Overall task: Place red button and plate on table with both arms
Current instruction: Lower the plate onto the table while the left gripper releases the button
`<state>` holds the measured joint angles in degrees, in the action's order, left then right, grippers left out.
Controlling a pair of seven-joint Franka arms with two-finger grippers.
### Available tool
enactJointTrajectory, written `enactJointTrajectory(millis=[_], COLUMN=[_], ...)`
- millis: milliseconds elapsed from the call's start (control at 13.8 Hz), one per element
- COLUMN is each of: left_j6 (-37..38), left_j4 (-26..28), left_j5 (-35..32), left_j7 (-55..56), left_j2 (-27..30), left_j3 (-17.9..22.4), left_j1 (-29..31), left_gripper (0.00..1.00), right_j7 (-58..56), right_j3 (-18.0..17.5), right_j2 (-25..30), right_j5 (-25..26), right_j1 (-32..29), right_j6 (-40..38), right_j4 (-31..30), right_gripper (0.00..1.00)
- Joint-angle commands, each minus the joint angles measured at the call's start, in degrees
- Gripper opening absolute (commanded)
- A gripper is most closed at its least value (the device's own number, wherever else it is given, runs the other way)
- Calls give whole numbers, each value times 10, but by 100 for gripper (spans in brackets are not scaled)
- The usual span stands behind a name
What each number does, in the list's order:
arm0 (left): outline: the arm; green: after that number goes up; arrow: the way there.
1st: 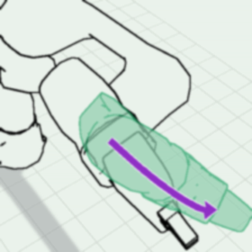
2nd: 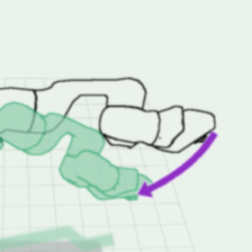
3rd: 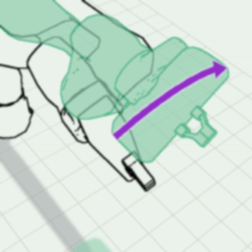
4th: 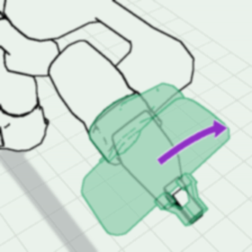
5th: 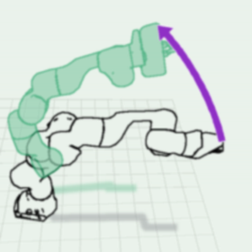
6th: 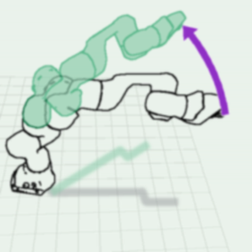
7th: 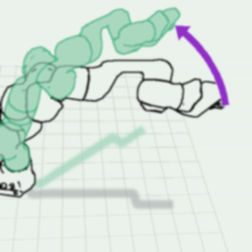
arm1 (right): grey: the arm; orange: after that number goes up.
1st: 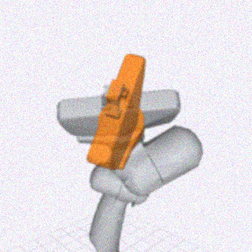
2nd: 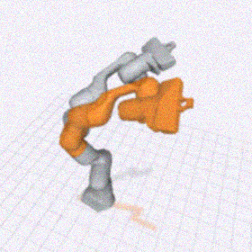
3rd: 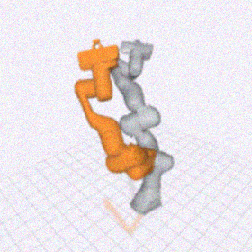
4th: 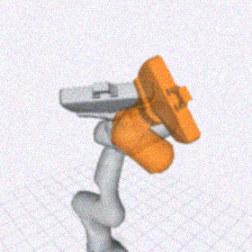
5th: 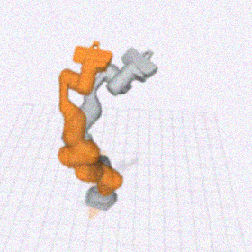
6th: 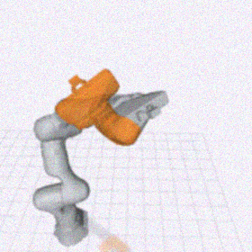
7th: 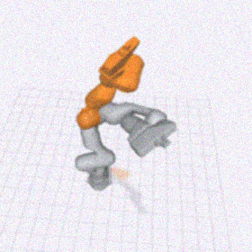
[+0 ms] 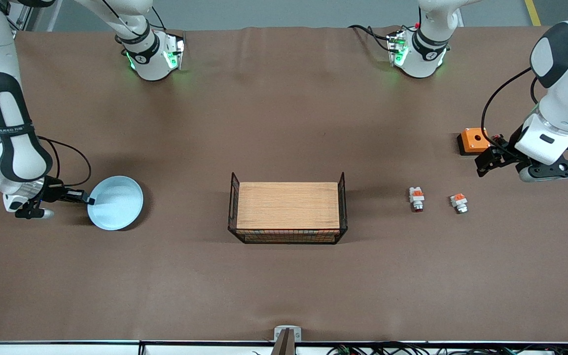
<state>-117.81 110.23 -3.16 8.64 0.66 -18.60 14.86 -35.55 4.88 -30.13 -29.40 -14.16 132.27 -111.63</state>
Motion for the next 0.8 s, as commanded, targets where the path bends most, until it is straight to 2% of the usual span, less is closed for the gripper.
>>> enactJointTrajectory(millis=[0, 218, 290, 363, 435, 508, 726], left_j6=[15, 23, 32, 35, 35, 36, 56], left_j4=[-9, -20, -29, -32, -37, -42, -73], left_j5=[11, 11, 11, 11, 11, 11, 11], left_j7=[-12, -9, -12, -12, -8, -6, -6], left_j2=[8, 9, 9, 10, 10, 11, 8], left_j3=[92, 178, 192, 192, 193, 192, 191], left_j1=[-89, -173, -184, -184, -183, -182, -178], left_gripper=[100, 100, 100, 100, 100, 100, 100], right_j7=[-4, -4, -4, -4, -5, -4, -4], right_j3=[-9, -9, -9, -9, -9, -9, -9], right_j2=[-12, -25, -28, -30, -30, -30, -27], right_j5=[-15, -15, -15, -15, -14, -14, -12], right_j1=[-9, -10, -10, -10, -10, -9, -7], right_j6=[1, 1, 1, 1, 0, 0, -5], right_j4=[16, 24, 29, 34, 40, 41, 57], right_gripper=[3, 4, 5, 26, 66, 100, 100])
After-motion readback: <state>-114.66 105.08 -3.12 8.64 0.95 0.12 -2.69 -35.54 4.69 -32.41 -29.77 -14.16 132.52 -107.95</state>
